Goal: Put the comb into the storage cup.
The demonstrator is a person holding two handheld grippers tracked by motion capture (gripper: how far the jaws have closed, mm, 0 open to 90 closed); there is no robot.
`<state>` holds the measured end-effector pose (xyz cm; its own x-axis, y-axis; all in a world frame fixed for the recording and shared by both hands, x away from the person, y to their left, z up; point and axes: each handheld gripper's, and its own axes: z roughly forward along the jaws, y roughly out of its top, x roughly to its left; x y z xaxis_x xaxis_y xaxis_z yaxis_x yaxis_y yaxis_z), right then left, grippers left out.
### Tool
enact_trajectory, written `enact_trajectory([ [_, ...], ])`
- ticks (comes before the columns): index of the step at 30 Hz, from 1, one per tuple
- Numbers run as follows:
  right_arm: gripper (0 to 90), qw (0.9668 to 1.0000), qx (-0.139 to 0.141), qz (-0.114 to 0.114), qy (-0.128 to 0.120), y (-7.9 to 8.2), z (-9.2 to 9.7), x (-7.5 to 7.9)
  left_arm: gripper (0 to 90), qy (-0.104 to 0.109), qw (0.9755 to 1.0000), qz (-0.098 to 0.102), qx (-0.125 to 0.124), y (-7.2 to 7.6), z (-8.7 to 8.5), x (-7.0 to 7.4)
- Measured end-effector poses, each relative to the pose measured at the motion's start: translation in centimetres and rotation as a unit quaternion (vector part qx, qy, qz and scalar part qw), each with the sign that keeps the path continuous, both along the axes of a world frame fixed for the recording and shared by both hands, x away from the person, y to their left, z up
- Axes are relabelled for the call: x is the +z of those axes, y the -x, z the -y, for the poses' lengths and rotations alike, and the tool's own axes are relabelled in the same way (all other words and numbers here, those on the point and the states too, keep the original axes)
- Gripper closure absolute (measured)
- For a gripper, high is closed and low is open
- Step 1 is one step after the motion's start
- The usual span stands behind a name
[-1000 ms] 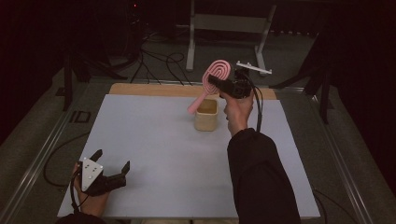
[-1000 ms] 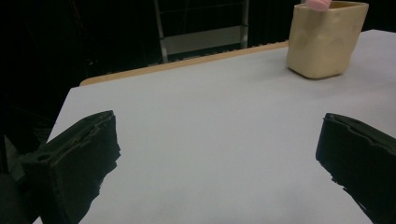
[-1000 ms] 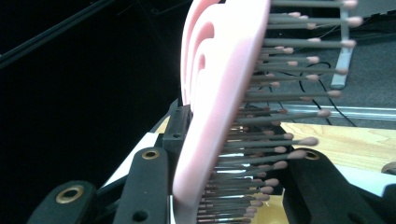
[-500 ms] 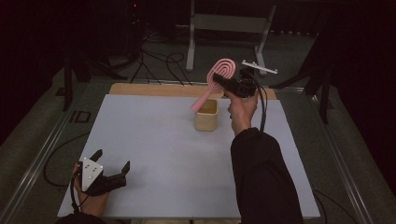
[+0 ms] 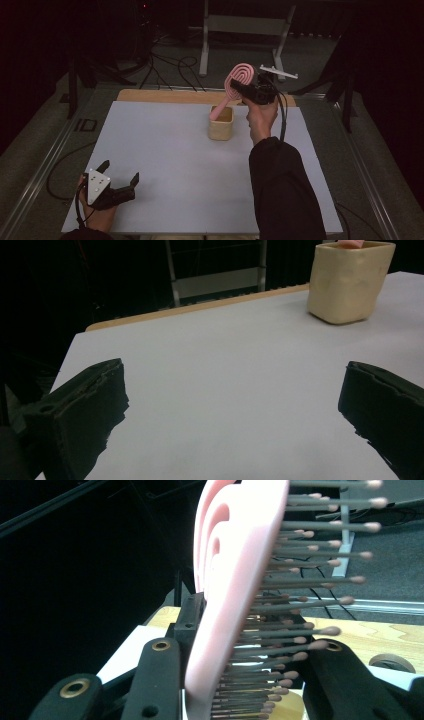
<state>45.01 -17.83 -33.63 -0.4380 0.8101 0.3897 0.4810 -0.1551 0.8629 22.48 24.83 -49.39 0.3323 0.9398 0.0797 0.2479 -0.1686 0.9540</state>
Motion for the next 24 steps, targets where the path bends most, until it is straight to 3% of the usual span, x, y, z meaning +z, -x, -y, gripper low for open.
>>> enact_trajectory([
  [24,63.5,0.9998,-0.009,-0.004,0.019,-0.35,0.03,-0.77,0.1,-0.003,1.0000,-0.002,0.001,0.00,0.01,0.01],
])
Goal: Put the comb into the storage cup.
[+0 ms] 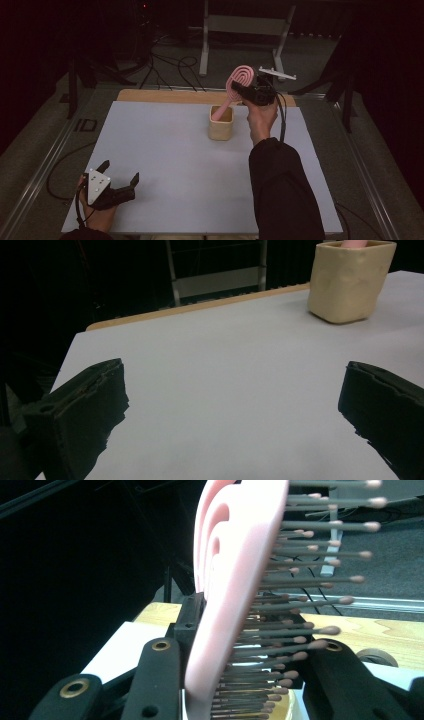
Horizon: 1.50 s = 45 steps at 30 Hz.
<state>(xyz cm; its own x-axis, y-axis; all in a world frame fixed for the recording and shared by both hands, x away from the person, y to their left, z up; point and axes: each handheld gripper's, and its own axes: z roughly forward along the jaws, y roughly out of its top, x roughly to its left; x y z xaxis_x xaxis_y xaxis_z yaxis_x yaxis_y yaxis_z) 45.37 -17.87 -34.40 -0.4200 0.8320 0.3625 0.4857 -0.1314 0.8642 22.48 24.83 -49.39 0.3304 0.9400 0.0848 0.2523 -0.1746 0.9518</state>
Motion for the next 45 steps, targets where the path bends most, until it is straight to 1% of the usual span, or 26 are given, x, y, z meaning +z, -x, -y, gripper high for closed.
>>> enact_trajectory([
  [14,63.5,0.9999,0.006,-0.005,0.007,-0.3,-0.4,-0.5,0.1,0.002,1.0000,0.002,0.003,0.0,-0.1,0.1],
  [29,63.4,0.9998,0.007,-0.010,0.012,-0.4,-0.7,-1.3,0.1,0.002,1.0000,0.002,0.004,0.0,-0.1,0.1],
  [45,63.4,0.9997,0.008,-0.013,0.020,-0.4,-1.1,-1.7,0.1,0.003,1.0000,0.002,0.003,0.0,-0.1,0.0],
])
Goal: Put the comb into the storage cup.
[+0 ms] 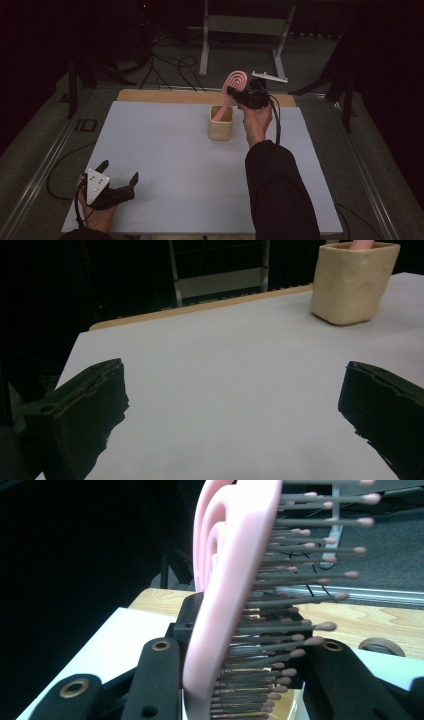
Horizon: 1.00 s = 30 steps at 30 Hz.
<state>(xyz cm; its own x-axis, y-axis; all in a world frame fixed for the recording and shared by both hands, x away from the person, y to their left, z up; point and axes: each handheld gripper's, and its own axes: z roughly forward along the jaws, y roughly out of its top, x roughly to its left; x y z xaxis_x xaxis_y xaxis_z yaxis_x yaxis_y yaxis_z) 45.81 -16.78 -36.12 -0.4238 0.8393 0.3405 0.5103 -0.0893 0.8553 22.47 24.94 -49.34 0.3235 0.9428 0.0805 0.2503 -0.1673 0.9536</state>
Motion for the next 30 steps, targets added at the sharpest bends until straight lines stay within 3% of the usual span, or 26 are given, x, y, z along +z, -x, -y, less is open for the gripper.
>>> enact_trajectory([
  [30,63.2,0.9998,0.003,-0.007,0.016,-0.2,-0.7,-1.3,0.1,0.000,1.0000,-0.001,-0.001,0.0,0.0,0.0],
])
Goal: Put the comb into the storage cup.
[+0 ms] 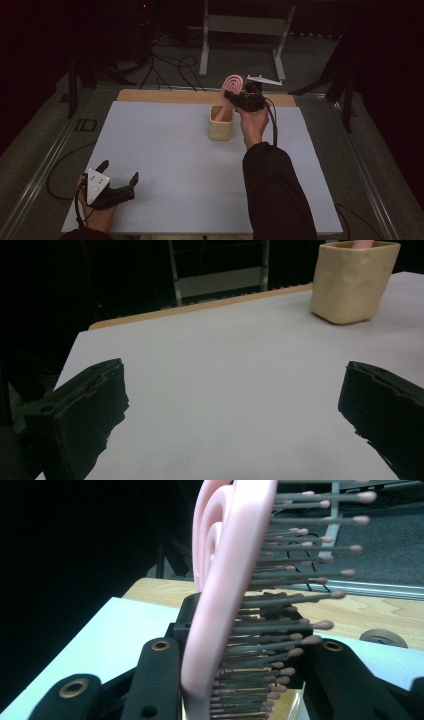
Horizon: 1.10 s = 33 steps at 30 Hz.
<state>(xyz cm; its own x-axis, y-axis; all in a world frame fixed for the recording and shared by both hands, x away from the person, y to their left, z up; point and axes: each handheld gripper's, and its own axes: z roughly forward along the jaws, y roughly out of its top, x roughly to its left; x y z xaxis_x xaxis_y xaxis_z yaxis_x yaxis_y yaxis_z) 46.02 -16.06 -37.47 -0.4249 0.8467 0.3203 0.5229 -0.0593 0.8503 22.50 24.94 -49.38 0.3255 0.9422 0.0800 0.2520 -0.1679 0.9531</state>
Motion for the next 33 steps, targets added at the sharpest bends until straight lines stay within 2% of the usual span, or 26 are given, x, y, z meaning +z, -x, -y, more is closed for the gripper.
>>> enact_trajectory([
  [23,62.9,0.9997,0.007,-0.011,0.021,-0.2,-0.8,-1.5,0.1,0.000,1.0000,-0.004,-0.001,0.0,0.0,-0.1],
  [33,62.8,0.9996,0.005,-0.018,0.022,-0.3,-0.9,-2.2,0.1,-0.001,1.0000,-0.005,-0.001,-0.1,0.0,-0.1],
])
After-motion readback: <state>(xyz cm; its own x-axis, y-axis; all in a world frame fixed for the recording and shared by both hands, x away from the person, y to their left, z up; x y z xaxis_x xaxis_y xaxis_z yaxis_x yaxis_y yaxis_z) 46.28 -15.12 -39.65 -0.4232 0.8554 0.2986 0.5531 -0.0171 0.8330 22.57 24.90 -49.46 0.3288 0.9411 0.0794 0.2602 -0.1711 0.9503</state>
